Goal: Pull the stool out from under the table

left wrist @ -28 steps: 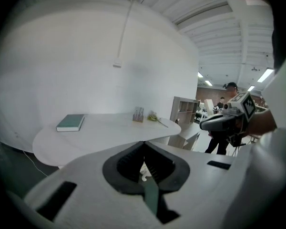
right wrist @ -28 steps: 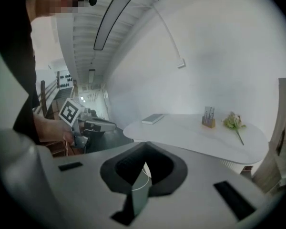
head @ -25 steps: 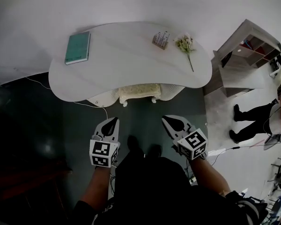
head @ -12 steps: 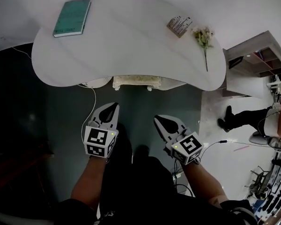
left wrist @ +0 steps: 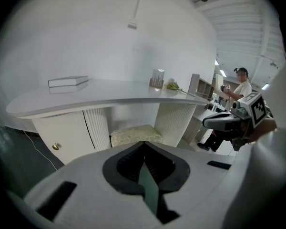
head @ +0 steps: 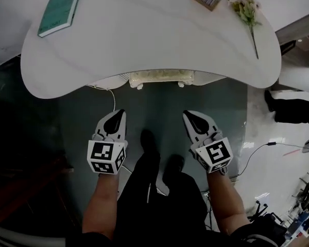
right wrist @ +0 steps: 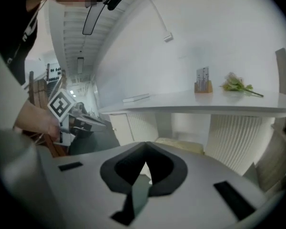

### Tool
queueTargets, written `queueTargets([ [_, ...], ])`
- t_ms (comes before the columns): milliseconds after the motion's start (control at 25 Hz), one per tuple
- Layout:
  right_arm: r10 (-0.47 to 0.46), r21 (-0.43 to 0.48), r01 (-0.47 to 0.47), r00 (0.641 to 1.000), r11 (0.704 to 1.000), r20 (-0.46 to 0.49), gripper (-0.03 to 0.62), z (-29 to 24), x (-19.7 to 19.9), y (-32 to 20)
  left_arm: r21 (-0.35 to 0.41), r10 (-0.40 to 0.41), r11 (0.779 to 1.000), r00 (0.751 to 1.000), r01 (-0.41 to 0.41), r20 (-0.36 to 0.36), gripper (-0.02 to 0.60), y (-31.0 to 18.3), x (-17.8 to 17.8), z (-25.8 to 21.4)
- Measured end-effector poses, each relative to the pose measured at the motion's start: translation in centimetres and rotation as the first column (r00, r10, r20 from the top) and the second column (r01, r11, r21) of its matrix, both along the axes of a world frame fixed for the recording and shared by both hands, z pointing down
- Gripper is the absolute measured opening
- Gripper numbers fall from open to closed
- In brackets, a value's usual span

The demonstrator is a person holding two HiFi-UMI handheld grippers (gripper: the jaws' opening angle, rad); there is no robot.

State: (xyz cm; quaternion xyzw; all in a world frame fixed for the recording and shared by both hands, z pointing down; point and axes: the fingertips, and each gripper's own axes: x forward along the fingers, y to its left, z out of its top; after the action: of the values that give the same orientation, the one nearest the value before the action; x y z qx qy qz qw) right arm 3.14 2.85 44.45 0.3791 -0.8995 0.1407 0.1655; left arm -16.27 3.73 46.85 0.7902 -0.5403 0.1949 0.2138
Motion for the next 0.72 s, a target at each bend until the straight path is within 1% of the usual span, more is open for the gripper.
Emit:
queueTargets([
  [40,0.054,0.021,-0.054,0.999,0.998,0.002,0.006,0.9,1.0,-1.0,0.002,-0.001,1.0,1.0,0.001,0.006,0.008,-0.4,0.1,0.8],
  [120,0.154,0.044,-0.157,0.986,0.987,0.057,0.006,3.0,2.9,-2.2,0.009,0.005,1.0,1.0,-0.005,0.014,0.008,-1.1,0.7,2.6],
  [200,0.202,0.035,-0.207,0.973,0.978,0.114,0.006,5.1,4.1,-2.3,0.03,0.004,1.0,1.0,-0.004,0.014,0.008,-1.9,1.8,4.7],
  [320,0.211,0.021,-0.215,0.97,0.976,0.12,0.006,8.7,4.6,-1.8,0.069,-0.037,0.997,0.999,0.038,-0.008,0.008,-3.6,2.7,8.7],
  [400,0.201,0.025,-0.205,0.974,0.978,0.099,0.006,10.9,5.3,-1.3,0.072,-0.082,0.994,0.996,0.084,-0.027,0.008,-4.2,3.2,11.8],
  [480,0.209,0.032,-0.213,0.974,0.977,0.083,0.006,13.2,6.6,-1.2,0.072,-0.097,0.992,0.995,0.099,-0.033,0.008,-4.2,4.4,14.6],
  [520,0.218,0.033,-0.222,0.972,0.975,0.086,0.006,14.4,7.2,-1.3,0.073,-0.086,0.993,0.996,0.088,-0.031,0.008,-4.1,5.2,15.9],
  [600,0.227,0.039,-0.232,0.968,0.972,0.107,0.006,16.6,8.1,-1.5,0.075,-0.036,0.997,0.999,0.037,-0.025,0.008,-4.4,6.9,18.3],
  [720,0.207,0.068,-0.215,0.972,0.974,0.113,0.006,20.1,8.8,-1.9,0.091,0.036,0.995,0.999,-0.035,-0.01,0.008,-5.2,9.0,21.5],
])
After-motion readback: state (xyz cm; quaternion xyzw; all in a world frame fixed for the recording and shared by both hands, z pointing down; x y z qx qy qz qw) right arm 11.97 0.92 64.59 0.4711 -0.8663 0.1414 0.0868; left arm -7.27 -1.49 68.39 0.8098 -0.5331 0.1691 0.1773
